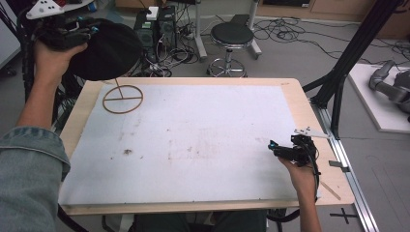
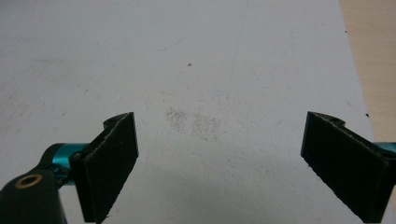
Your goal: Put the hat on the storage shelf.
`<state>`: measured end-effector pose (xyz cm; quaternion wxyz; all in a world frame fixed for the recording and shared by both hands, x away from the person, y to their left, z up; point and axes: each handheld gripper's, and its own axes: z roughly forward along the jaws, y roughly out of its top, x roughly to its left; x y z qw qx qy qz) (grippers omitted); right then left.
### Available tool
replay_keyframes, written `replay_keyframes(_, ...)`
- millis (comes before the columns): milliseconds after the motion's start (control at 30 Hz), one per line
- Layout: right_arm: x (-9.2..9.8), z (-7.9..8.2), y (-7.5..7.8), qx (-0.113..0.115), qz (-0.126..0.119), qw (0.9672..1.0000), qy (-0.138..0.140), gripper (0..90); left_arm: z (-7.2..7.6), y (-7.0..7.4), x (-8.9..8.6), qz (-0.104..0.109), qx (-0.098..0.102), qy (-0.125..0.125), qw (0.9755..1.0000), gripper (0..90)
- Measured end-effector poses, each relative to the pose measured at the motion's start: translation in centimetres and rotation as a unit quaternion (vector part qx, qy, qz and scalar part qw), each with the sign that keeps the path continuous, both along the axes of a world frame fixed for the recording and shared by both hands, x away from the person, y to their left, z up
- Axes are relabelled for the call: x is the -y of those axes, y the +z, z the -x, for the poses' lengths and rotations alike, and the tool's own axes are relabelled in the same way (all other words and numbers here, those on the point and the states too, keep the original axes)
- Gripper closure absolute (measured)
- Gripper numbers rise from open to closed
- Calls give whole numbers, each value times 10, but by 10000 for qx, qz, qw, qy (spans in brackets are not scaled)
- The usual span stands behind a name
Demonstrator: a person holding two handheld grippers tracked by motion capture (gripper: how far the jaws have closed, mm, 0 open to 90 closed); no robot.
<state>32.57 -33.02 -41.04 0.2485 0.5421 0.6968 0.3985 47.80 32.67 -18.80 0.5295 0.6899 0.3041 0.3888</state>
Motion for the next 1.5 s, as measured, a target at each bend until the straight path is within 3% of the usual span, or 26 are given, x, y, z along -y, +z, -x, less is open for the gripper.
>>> replay_keyframes(433, 0, -1, -1, -10, 10, 10000, -12, 107, -14, -35, -2, -44, -258, 144, 9996, 666)
replay_keyframes(533, 0, -1, -1, -21, -1, 10000, -7, 108, -16, -40, -2, 36, -296, 150, 9994, 666)
replay_keyframes(700, 0, -1, -2, -26, 15, 10000, 10, 108, -19, -46, -3, 15, -324, 198, 9993, 662)
replay_keyframes(867, 0, -1, -3, -25, 40, 10000, 27, 107, -22, -52, 1, -136, -378, 283, 9988, 646)
replay_keyframes(1033, 0, -1, -3, -11, 48, 10000, 31, 108, -25, -60, 0, -59, -418, 229, 9988, 633)
replay_keyframes(1267, -1, -1, -3, -31, 23, 10000, 18, 107, -25, -62, 1, -182, -405, 197, 9988, 571)
replay_keyframes(1500, 0, 0, -2, -8, -9, 10000, -4, 108, -24, -61, 2, -155, -435, 156, 9988, 519)
